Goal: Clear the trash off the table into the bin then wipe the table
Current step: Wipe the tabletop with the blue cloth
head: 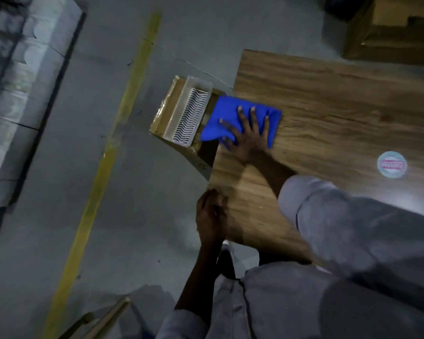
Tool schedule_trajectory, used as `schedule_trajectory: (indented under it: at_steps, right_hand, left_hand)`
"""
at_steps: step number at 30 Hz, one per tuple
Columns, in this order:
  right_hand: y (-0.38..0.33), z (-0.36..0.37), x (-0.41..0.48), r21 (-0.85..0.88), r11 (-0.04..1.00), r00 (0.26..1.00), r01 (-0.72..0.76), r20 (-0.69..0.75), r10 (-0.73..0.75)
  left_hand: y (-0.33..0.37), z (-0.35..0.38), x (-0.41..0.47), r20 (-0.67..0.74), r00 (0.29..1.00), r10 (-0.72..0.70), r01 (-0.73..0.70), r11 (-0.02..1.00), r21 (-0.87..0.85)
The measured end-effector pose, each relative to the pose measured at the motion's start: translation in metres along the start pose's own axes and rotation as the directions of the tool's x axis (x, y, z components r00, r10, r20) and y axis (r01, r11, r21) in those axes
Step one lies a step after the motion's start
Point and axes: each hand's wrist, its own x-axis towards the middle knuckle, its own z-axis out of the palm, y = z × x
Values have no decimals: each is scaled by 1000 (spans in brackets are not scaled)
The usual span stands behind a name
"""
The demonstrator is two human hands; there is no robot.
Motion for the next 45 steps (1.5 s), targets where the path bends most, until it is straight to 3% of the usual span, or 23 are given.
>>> schedule_trajectory:
  at_steps: [4, 8, 11, 14, 16, 18, 20, 21, 22, 23, 25, 26, 27, 28, 31, 33, 35, 38, 41, 43, 45]
  right_hand:
    - [-42, 55, -130, -18, 976, 975, 219, 43, -218]
    - [-35, 87, -238, -52, 924, 925, 378, -6, -379]
    - [6, 75, -281, -88, 960, 963, 265, -35, -269]
    - [56, 62, -314, -67, 991, 989, -117, -103, 109]
    - [84, 55, -331, 70, 881, 870, -468, -136, 473]
    - [86, 47, -332, 268, 638, 638, -722, -102, 764]
    - [59, 42, -316, 420, 389, 409, -820, -47, 912]
    - [38, 43, -303, 454, 353, 382, -818, -29, 924]
    - [14, 46, -289, 446, 409, 448, -796, -20, 894]
    - [-10, 55, -275, 388, 553, 596, -737, -13, 803]
    - [-56, 72, -256, 167, 908, 923, -385, 40, 384]
    - [-72, 80, -250, 62, 987, 984, -149, 113, 142]
    - [-80, 79, -246, 5, 1000, 986, 21, 165, -22]
    - [-83, 77, -244, -22, 995, 977, 102, 191, -96]
    - [-59, 62, -245, -54, 993, 979, 106, 179, -95]
    - [-25, 52, -253, 15, 997, 994, -79, 70, 78]
    - [18, 40, -260, 92, 945, 950, -313, 9, 313]
    - [78, 17, -268, 172, 819, 835, -547, 45, 548]
    - [124, -5, -267, 298, 616, 668, -729, 116, 735]
    - [122, -9, -253, 354, 487, 555, -798, 119, 823]
    - [92, -5, -225, 373, 444, 510, -815, 98, 854]
  left_hand:
    - [5, -10, -9, -163, 985, 55, -60, 998, -27]
    - [6, -15, -20, -88, 983, 158, -157, 987, 19]
    - [0, -17, -30, -58, 967, 248, -247, 969, 20]
    - [-10, -16, -43, -13, 959, 282, -282, 959, 18]
    - [-17, -16, -50, 45, 951, 305, -308, 950, 59]
    - [-24, -18, -53, 74, 941, 329, -335, 937, 99]
    - [-25, -21, -56, 76, 936, 343, -350, 931, 101]
    - [-25, -22, -58, 67, 936, 346, -352, 932, 93]
    - [-22, -23, -59, 56, 936, 348, -352, 932, 82]
    - [-20, -25, -60, 43, 936, 350, -353, 933, 71]
    - [-15, -27, -60, 24, 934, 357, -358, 931, 72]
    - [-12, -28, -58, 22, 933, 360, -360, 929, 82]
    - [-10, -28, -57, 19, 932, 363, -363, 927, 94]
    - [-9, -28, -54, 16, 931, 365, -364, 926, 98]
    - [-7, -29, -44, -5, 928, 373, -372, 925, 80]
    - [-8, -28, -39, -1, 926, 377, -376, 924, 71]
    - [-10, -23, -33, 41, 932, 360, -363, 929, 74]
    - [-14, -10, -24, 159, 933, 324, -343, 932, 113]
    - [-12, -2, -18, 240, 933, 267, -302, 946, 120]
    - [-6, 1, -10, 258, 937, 237, -276, 953, 126]
    - [1, 4, 1, 243, 944, 222, -258, 957, 130]
